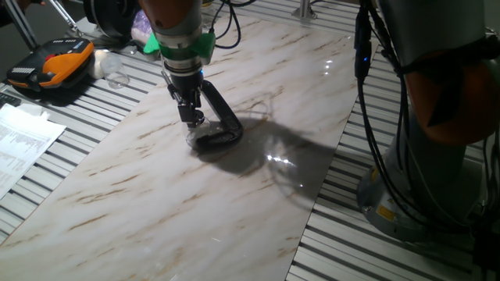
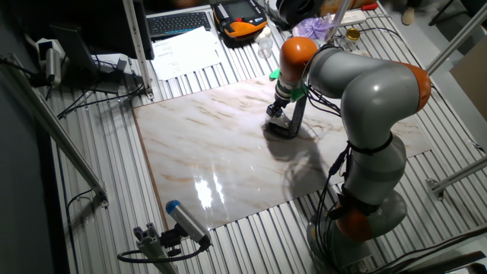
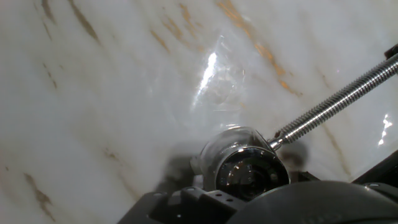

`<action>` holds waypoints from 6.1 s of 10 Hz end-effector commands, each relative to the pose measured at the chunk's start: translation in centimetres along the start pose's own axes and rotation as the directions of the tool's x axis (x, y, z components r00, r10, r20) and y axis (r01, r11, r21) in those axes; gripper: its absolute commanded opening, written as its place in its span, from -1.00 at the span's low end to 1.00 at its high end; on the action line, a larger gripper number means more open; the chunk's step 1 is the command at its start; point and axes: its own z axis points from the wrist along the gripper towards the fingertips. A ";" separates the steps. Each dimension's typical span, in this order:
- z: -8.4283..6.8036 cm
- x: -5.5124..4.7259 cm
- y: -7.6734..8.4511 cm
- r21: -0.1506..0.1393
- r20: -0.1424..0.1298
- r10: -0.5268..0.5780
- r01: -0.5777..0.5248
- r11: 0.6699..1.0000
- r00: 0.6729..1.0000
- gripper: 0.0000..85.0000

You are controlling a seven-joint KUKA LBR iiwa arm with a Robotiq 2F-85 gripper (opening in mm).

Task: Screw the lid onto the jar

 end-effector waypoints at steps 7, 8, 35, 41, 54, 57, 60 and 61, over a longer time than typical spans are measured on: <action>-1.0 0.0 -0.8 0.003 -0.019 0.012 -0.012 1.000 1.000 0.60; -0.9 0.2 -0.4 0.000 -0.018 0.020 -0.020 1.000 1.000 0.60; 0.5 0.2 0.0 0.015 -0.013 0.070 -0.070 0.997 0.997 0.20; 0.6 0.1 -0.2 0.020 -0.017 0.204 -0.203 0.979 0.979 0.20; 0.5 0.1 -0.2 0.034 -0.025 0.395 -0.394 0.918 0.918 0.20; 0.6 0.0 -0.1 0.023 -0.034 0.461 -0.461 0.887 0.887 0.20; 0.7 0.0 -0.1 0.032 -0.029 0.541 -0.540 0.841 0.841 0.20; 0.7 -0.1 -0.1 0.033 -0.028 0.564 -0.563 0.826 0.825 0.20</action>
